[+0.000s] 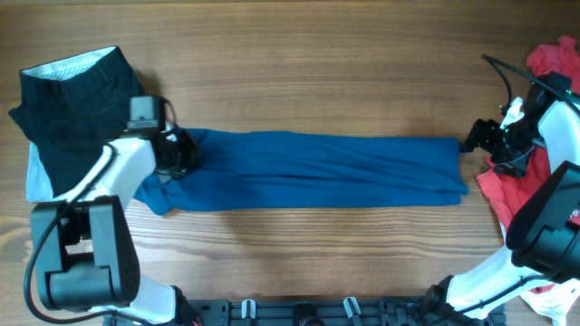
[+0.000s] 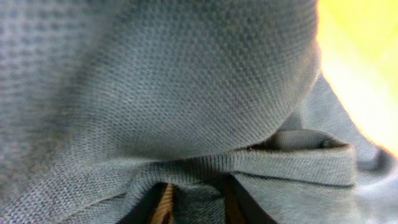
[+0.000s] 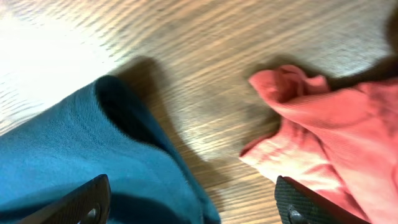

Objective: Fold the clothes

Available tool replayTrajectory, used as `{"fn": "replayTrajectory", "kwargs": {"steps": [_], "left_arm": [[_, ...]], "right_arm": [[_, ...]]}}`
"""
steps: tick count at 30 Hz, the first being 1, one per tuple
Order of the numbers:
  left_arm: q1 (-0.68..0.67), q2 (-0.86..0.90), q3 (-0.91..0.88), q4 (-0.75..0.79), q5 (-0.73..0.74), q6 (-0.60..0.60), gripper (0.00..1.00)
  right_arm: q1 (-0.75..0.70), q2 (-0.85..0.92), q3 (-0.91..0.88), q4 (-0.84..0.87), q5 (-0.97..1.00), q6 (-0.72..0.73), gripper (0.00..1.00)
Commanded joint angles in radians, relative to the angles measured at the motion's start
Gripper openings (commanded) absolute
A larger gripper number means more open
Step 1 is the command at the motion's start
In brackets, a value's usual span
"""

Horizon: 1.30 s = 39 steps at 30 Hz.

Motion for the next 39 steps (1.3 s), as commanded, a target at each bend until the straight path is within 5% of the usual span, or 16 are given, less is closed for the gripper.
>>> {"fn": "replayTrajectory", "kwargs": {"steps": [1,10,22,26,28,33,39], "left_arm": [[0.037,0.033,0.019,0.003,0.099,0.098,0.36],[0.029,0.031,0.019,-0.152,0.152,0.116,0.42],[0.029,0.032,0.019,-0.172,0.153,0.116,0.47],[0.029,0.029,0.019,-0.173,0.153,0.116,0.48],[0.029,0.014,0.019,-0.169,0.152,0.124,0.48],[0.029,-0.078,0.021,-0.167,0.153,0.123,0.5],[0.029,-0.134,0.021,-0.216,0.153,0.123,0.52]], "right_arm": [[0.0,-0.021,-0.011,0.006,-0.091,-0.067,0.85],[0.003,-0.021,-0.118,0.069,-0.251,-0.207,0.87],[0.052,-0.021,-0.281,0.219,-0.311,-0.218,0.88],[0.112,-0.021,-0.283,0.23,-0.28,-0.24,0.82],[0.133,-0.021,-0.283,0.237,-0.256,-0.238,0.7],[0.14,-0.021,-0.283,0.257,-0.181,-0.165,0.05],[0.139,-0.021,-0.229,0.248,-0.083,-0.105,0.04]]}}
